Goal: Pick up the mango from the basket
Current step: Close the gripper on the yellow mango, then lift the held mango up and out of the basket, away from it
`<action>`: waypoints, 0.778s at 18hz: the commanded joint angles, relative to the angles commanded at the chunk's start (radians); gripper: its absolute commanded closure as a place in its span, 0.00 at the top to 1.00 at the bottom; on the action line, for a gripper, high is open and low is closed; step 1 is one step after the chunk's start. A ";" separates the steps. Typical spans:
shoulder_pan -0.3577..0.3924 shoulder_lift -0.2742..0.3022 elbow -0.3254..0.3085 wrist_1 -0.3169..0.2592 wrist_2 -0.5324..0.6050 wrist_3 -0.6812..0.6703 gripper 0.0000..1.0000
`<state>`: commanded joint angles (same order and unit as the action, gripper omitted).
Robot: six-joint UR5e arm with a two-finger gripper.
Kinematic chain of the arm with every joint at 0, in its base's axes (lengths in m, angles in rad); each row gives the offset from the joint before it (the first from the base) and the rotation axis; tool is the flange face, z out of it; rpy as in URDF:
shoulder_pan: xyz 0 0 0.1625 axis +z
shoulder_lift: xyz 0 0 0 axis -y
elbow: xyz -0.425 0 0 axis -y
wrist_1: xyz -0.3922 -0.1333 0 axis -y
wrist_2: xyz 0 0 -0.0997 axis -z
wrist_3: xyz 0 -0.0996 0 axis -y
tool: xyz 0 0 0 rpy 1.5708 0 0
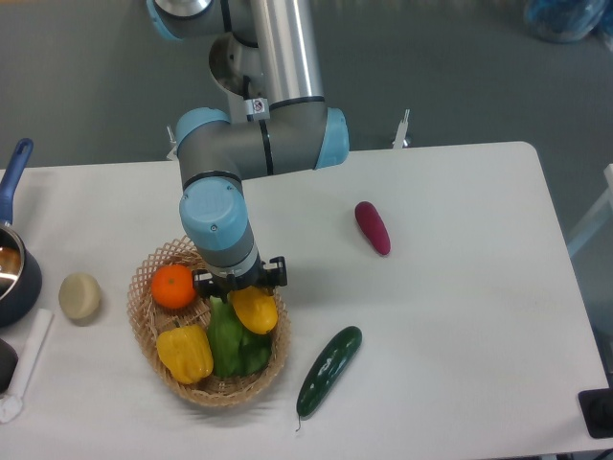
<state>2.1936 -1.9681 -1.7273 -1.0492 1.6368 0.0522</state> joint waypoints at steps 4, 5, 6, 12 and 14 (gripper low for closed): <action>-0.002 0.009 0.000 -0.003 0.000 0.003 0.54; -0.002 0.011 0.000 -0.003 0.000 0.005 0.53; -0.002 0.012 0.000 -0.005 -0.002 0.006 0.52; -0.002 0.043 0.006 -0.009 -0.003 0.014 0.46; 0.000 0.064 0.021 -0.029 -0.003 0.035 0.46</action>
<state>2.1936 -1.9038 -1.7059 -1.0783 1.6337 0.0873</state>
